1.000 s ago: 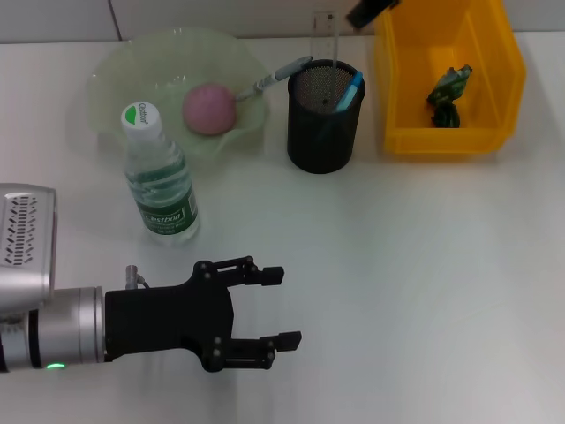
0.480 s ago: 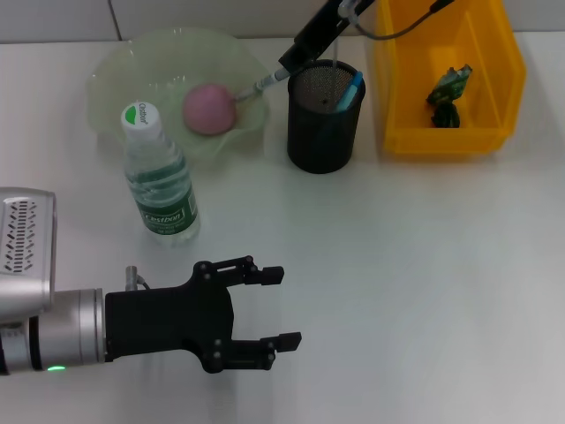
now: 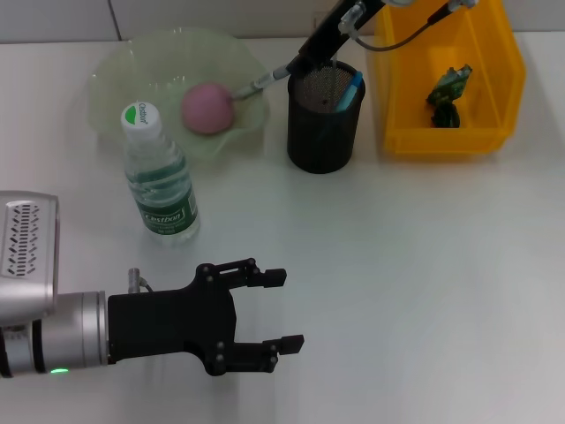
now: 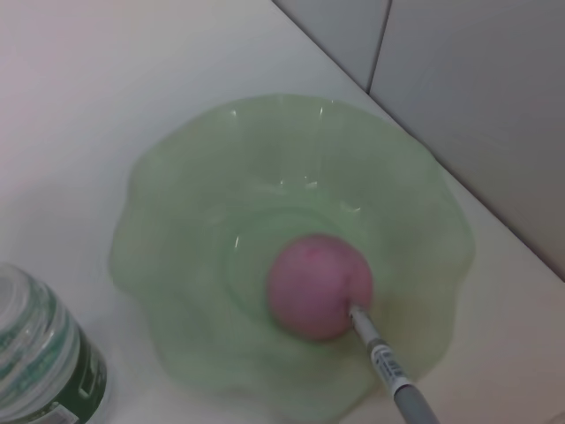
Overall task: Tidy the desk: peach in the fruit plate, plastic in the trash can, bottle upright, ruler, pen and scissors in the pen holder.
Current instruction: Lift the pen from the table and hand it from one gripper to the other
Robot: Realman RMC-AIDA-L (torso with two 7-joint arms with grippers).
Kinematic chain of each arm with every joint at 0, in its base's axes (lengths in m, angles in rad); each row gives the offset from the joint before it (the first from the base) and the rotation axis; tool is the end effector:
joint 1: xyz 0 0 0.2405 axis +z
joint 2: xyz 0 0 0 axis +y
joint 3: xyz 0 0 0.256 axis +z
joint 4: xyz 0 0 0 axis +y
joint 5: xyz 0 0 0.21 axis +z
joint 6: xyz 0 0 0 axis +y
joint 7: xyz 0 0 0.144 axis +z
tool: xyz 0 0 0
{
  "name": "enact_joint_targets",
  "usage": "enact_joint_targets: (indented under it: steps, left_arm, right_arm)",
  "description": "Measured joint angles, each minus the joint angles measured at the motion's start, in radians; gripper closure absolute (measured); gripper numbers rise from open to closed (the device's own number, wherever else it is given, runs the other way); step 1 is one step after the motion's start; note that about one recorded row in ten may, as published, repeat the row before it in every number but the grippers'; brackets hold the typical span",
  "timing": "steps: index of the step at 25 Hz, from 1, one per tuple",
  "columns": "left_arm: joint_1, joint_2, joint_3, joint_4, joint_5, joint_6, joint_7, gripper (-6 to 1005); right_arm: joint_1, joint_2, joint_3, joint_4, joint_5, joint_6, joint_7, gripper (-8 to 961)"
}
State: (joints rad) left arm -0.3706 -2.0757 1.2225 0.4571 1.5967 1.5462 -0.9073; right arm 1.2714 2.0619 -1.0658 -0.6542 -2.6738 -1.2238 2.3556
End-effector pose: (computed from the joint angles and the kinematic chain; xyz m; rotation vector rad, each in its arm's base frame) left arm -0.2708 0.2496 -0.0681 -2.9014 -0.2504 -0.8357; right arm 0.0561 0.4648 -0.0326 -2.6583 0.5663 -0.3340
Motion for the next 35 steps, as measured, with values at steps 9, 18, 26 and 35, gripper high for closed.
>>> enact_joint_targets:
  steps: [9, 18, 26, 35]
  left_arm:
    - [-0.002, 0.0, 0.0, -0.004, 0.0, 0.0, 0.005, 201]
    - [-0.005, 0.0, 0.0, -0.014, -0.005, 0.0, 0.02, 201]
    - [-0.005, 0.0, 0.0, -0.017, -0.011, 0.0, 0.027, 202]
    - [-0.006, 0.0, 0.0, -0.017, -0.011, 0.0, 0.028, 202]
  right_arm:
    - [-0.009, 0.0, 0.0, -0.047, -0.013, -0.001, 0.011, 630]
    - [-0.009, 0.01, -0.023, -0.033, -0.014, 0.027, 0.004, 630]
    - [-0.002, 0.015, -0.061, 0.012, -0.013, 0.089, 0.003, 631]
    - [0.0, 0.017, -0.064, 0.054, -0.007, 0.142, -0.002, 633]
